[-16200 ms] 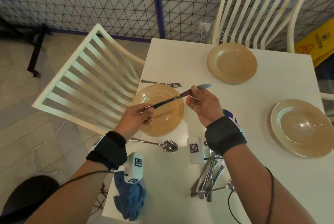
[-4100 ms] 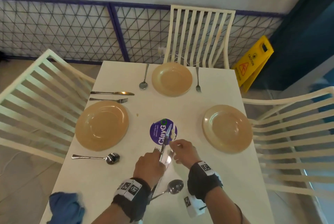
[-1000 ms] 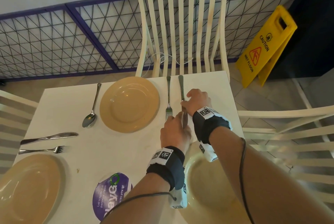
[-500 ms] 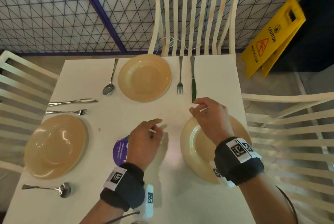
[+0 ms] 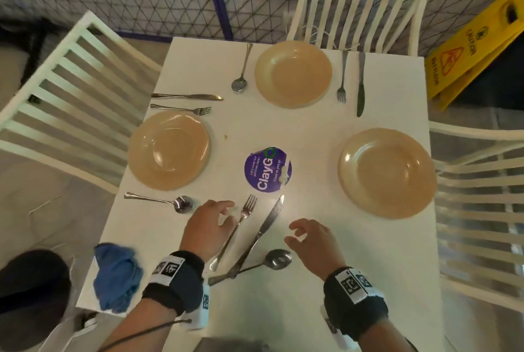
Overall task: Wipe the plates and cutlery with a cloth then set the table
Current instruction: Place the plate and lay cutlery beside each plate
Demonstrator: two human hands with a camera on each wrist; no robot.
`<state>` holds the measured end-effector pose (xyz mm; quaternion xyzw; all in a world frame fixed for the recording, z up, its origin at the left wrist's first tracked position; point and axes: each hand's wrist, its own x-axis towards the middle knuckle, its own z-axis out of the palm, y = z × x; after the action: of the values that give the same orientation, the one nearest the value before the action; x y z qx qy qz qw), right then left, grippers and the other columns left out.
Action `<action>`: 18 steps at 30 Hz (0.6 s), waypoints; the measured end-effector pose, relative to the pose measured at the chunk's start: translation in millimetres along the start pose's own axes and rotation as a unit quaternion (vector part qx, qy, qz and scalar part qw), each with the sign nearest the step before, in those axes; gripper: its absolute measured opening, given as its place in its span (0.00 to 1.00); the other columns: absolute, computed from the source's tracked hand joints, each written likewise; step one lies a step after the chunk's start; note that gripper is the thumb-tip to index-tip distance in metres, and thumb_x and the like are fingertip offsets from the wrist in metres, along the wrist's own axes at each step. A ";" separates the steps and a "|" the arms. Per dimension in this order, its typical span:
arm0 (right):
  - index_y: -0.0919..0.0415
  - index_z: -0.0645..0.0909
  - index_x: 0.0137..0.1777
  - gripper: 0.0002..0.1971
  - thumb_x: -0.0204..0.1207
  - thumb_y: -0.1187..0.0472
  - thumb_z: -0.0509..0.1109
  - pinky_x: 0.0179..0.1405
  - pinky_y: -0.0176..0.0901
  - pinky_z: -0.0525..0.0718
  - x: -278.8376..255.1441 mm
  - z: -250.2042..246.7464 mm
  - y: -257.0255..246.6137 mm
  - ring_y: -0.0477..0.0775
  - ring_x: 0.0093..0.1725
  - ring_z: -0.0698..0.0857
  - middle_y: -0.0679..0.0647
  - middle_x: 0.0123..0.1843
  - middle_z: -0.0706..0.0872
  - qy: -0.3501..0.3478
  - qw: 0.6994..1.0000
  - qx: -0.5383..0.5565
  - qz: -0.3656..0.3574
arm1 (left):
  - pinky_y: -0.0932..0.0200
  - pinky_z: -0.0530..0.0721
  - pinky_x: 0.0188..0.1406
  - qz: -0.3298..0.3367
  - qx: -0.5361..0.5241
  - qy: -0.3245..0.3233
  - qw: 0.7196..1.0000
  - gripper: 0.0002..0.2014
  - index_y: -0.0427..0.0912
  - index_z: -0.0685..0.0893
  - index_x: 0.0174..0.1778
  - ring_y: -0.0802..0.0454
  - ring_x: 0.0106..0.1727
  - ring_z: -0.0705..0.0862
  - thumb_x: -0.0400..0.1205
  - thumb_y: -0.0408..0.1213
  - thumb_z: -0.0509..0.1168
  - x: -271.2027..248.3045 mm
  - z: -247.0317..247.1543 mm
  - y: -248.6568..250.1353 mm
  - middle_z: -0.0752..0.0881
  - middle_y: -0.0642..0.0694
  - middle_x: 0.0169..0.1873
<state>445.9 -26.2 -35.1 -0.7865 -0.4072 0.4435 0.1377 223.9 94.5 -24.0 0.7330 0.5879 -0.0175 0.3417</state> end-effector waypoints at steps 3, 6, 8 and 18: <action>0.49 0.85 0.61 0.14 0.76 0.51 0.74 0.57 0.45 0.82 -13.1 25.5 -1.1 0.51 0.53 0.85 0.46 0.54 0.85 0.009 1.000 -0.012 0.027 | 0.56 0.82 0.58 -0.006 0.010 -0.050 0.999 0.15 0.56 0.85 0.67 0.51 0.56 0.86 0.84 0.42 0.67 -19.5 1.7 -21.4 0.84 0.53 0.54; 0.48 0.84 0.62 0.15 0.76 0.52 0.74 0.55 0.43 0.79 -21.5 41.4 -3.9 0.52 0.56 0.85 0.47 0.54 0.86 0.038 0.997 -0.014 0.064 | 0.58 0.80 0.59 0.013 0.033 -0.066 0.997 0.15 0.55 0.85 0.67 0.50 0.60 0.86 0.84 0.42 0.66 -30.2 1.9 -31.4 0.84 0.51 0.57; 0.47 0.84 0.62 0.15 0.76 0.51 0.74 0.55 0.43 0.79 -24.9 48.1 -3.8 0.52 0.56 0.85 0.48 0.54 0.87 0.055 0.995 -0.006 0.087 | 0.56 0.81 0.59 0.035 0.038 -0.082 0.995 0.14 0.54 0.85 0.67 0.49 0.60 0.85 0.85 0.42 0.66 -32.2 2.8 -33.9 0.84 0.51 0.57; 0.53 0.90 0.53 0.10 0.75 0.65 0.73 0.51 0.39 0.82 -36.3 75.2 -7.1 0.56 0.49 0.89 0.50 0.42 0.89 0.127 0.977 0.082 0.150 | 0.56 0.81 0.58 0.123 0.083 -0.156 0.977 0.13 0.55 0.85 0.64 0.50 0.58 0.85 0.84 0.44 0.64 -36.8 5.4 -42.1 0.86 0.53 0.56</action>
<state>371.3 -60.2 -52.5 -0.8746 -0.2260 0.3877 0.1835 177.7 63.6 -32.7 0.8135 0.4293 -0.1386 0.3670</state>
